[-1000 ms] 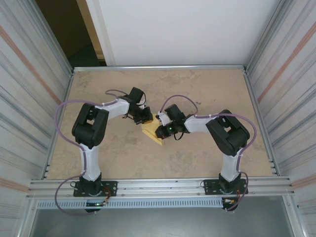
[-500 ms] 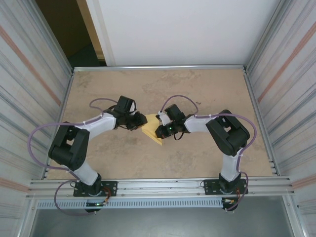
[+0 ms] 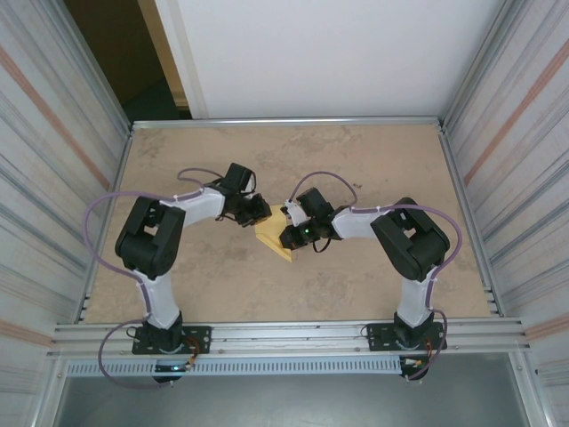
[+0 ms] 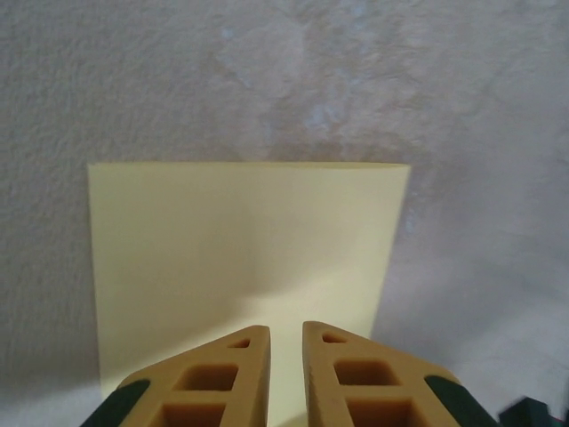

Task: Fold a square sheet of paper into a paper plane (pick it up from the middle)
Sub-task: Third fold the triangle at the center of the table.

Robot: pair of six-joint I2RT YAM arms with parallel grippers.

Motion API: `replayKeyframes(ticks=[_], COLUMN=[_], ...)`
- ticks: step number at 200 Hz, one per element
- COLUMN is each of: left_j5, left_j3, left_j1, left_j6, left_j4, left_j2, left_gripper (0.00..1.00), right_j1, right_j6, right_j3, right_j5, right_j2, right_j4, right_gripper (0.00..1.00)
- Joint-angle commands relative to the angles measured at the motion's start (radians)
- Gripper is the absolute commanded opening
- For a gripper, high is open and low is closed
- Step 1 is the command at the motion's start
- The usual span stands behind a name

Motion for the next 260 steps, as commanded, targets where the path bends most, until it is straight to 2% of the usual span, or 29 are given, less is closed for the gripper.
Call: replayKeyframes(ticks=[1,134,260], left_j5=[-0.029,-0.056,-0.061], left_j3=[0.039,0.081,0.095], left_j1=[0.001,0.001,-0.003], left_j6=[0.045,0.11,0.126], left_j4=[-0.091,-0.175,-0.195], left_j2=[0.031,0.099,0.127], left_gripper=[0.16,0.13,0.12], right_j1=[-0.009,-0.009,-0.008], right_j6=[0.021,0.021,0.018], right_j3=[0.014,0.001,0.007], right_j5=[0.003,0.004,0.034], right_j2=[0.005,-0.046,-0.025], right_j4=[-0.016,-0.009,-0.021], right_gripper=[0.0,0.0,0.0])
